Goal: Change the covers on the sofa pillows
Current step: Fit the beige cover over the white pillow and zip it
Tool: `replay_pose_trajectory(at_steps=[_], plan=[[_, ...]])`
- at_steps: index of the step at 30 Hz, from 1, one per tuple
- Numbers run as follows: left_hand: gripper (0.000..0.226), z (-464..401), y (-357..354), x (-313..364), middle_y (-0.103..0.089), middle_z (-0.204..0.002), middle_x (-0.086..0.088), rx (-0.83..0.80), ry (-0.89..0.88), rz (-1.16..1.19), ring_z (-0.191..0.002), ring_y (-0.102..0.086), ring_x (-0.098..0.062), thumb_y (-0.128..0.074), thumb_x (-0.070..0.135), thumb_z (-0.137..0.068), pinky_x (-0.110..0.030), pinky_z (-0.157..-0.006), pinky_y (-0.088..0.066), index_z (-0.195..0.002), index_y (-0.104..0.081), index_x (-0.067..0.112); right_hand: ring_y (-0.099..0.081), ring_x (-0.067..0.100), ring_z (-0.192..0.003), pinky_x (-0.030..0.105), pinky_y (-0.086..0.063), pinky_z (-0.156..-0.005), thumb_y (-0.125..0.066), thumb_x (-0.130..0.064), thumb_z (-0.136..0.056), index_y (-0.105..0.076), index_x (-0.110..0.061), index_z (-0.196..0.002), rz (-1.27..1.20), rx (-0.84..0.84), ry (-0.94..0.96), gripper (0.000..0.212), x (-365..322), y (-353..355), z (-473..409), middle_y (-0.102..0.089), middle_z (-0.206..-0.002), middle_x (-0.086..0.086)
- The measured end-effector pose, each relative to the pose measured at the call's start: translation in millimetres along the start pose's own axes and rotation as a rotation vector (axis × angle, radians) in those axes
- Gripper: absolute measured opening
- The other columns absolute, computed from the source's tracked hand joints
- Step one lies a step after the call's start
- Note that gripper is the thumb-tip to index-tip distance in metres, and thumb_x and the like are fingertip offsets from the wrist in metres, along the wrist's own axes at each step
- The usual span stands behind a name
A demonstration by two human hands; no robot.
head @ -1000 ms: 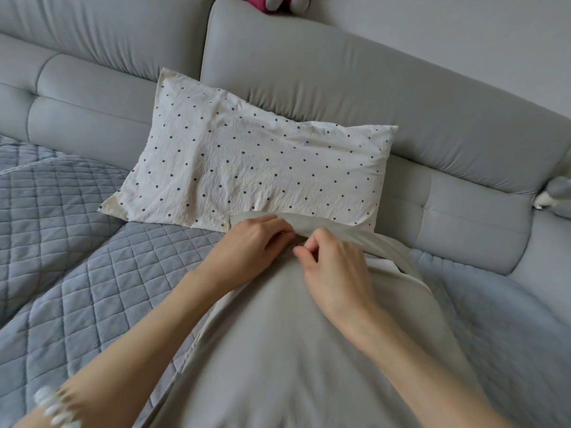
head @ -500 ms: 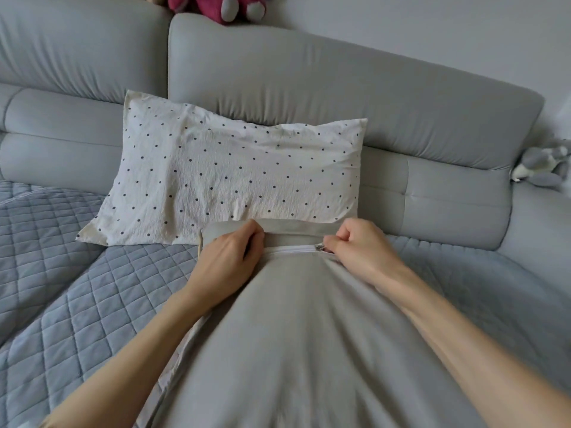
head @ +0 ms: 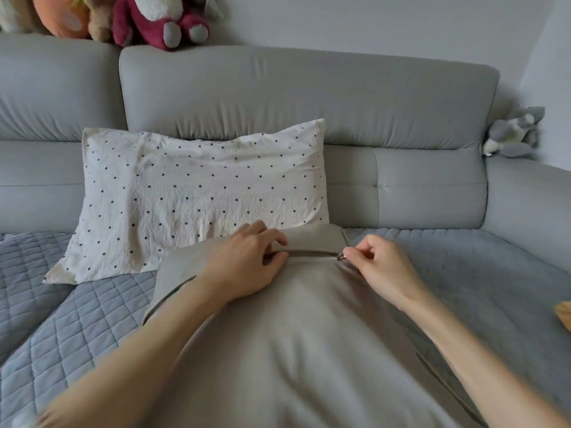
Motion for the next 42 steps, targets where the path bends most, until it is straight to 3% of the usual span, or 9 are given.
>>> replay_pose_trajectory(at_steps=[3, 7, 10, 15, 19, 27, 31, 35, 42], plan=[[0.023, -23.3, -23.2, 39.3, -0.053, -0.103, 0.005, -0.053, -0.066, -0.038, -0.099, -0.054, -0.016, -0.047, 0.036, -0.094, -0.035, -0.080, -0.047, -0.109, -0.062, 0.027, -0.044, 0.006, -0.063, 0.000, -0.032, -0.057, -0.059, -0.020, -0.089, -0.060, 0.000, -0.080, 0.053, 0.041, 0.039, 0.022, 3.7, 6.6, 0.6, -0.053, -0.078, 0.001], [0.022, -17.5, -42.3, 46.0, -0.054, -0.098, 0.008, 0.018, -0.071, -0.054, -0.088, -0.057, -0.019, -0.043, 0.036, -0.095, -0.034, -0.068, -0.046, -0.094, -0.061, 0.023, -0.055, 0.018, -0.073, 0.026, -0.044, -0.069, -0.065, -0.022, -0.086, -0.060, 0.001, -0.077, -0.296, -0.074, -0.238, 0.025, 52.7, 0.9, 2.8, -0.062, -0.076, 0.010], [0.033, -7.7, -42.4, 44.5, -0.055, -0.090, 0.008, 0.098, -0.098, -0.080, -0.076, -0.056, -0.018, -0.035, 0.043, -0.090, -0.029, -0.056, -0.036, -0.085, -0.058, 0.021, -0.052, 0.016, -0.070, 0.025, -0.038, -0.063, -0.064, -0.022, -0.087, -0.057, -0.005, -0.075, -0.392, -0.122, -0.279, 0.022, 60.9, -7.1, 7.9, -0.058, -0.072, 0.005], [0.026, -21.1, -37.9, 56.5, -0.052, -0.087, 0.012, 0.006, -0.132, -0.212, -0.077, -0.057, -0.015, -0.039, 0.046, -0.091, -0.029, -0.060, -0.043, -0.086, -0.055, 0.026, -0.044, 0.004, -0.057, 0.012, -0.034, -0.052, -0.060, -0.021, -0.088, -0.053, -0.012, -0.070, -0.164, 0.029, -0.072, 0.022, 42.3, 1.4, 11.0, -0.051, -0.061, -0.005], [0.020, -45.1, -57.3, 79.6, -0.057, -0.101, 0.012, -0.157, -0.200, -0.189, -0.093, -0.057, -0.013, -0.047, 0.031, -0.092, -0.028, -0.073, -0.047, -0.104, -0.064, 0.032, -0.046, 0.013, -0.065, 0.023, -0.032, -0.054, -0.058, -0.023, -0.091, -0.052, -0.012, -0.076, -0.104, 0.052, -0.006, 0.019, 36.8, -2.9, 13.5, -0.049, -0.064, -0.007], [0.019, -57.0, -79.3, 66.5, -0.068, -0.095, 0.009, -0.264, -0.055, -0.128, -0.093, -0.059, -0.014, -0.055, 0.049, -0.086, -0.028, -0.075, -0.044, -0.093, -0.069, 0.037, -0.056, 0.029, -0.092, 0.030, -0.032, -0.063, -0.040, -0.027, -0.098, -0.053, -0.010, -0.086, 0.142, -0.239, 0.035, 0.024, 39.4, -18.6, 5.2, -0.062, -0.097, 0.014], [0.018, -59.1, -81.0, 59.0, -0.067, -0.088, 0.011, -0.299, 0.042, -0.040, -0.090, -0.058, -0.012, -0.059, 0.050, -0.082, -0.029, -0.076, -0.045, -0.083, -0.069, 0.036, -0.051, 0.021, -0.077, 0.031, -0.032, -0.058, -0.047, -0.030, -0.095, -0.056, -0.007, -0.086, 0.096, -0.286, 0.073, 0.026, 34.4, -17.2, 4.1, -0.056, -0.080, 0.004], [0.018, -56.4, -80.7, 61.3, -0.061, -0.078, 0.013, -0.251, 0.067, 0.006, -0.086, -0.058, -0.011, -0.061, 0.051, -0.080, -0.029, -0.076, -0.046, -0.080, -0.068, 0.035, -0.041, 0.010, -0.058, 0.020, -0.026, -0.048, -0.051, -0.024, -0.092, -0.047, -0.013, -0.065, -0.051, -0.300, 0.036, 0.030, 39.1, -9.3, 1.8, -0.043, -0.059, -0.004], [0.019, -46.6, -76.6, 71.1, -0.067, -0.091, 0.010, -0.107, 0.042, -0.039, -0.092, -0.059, -0.015, -0.056, 0.049, -0.085, -0.029, -0.074, -0.043, -0.086, -0.066, 0.033, -0.038, 0.008, -0.052, 0.021, -0.025, -0.046, -0.057, -0.020, -0.086, -0.044, -0.014, -0.058, -0.018, -0.231, -0.072, 0.031, 62.4, 3.8, 1.4, -0.042, -0.054, -0.004]])
Point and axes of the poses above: each hand's wrist, its own z-axis away from the middle knuckle, its own y-axis out of the back of the hand, x = y × z, the point moved 6 cm from there along -z, towards the middle knuckle
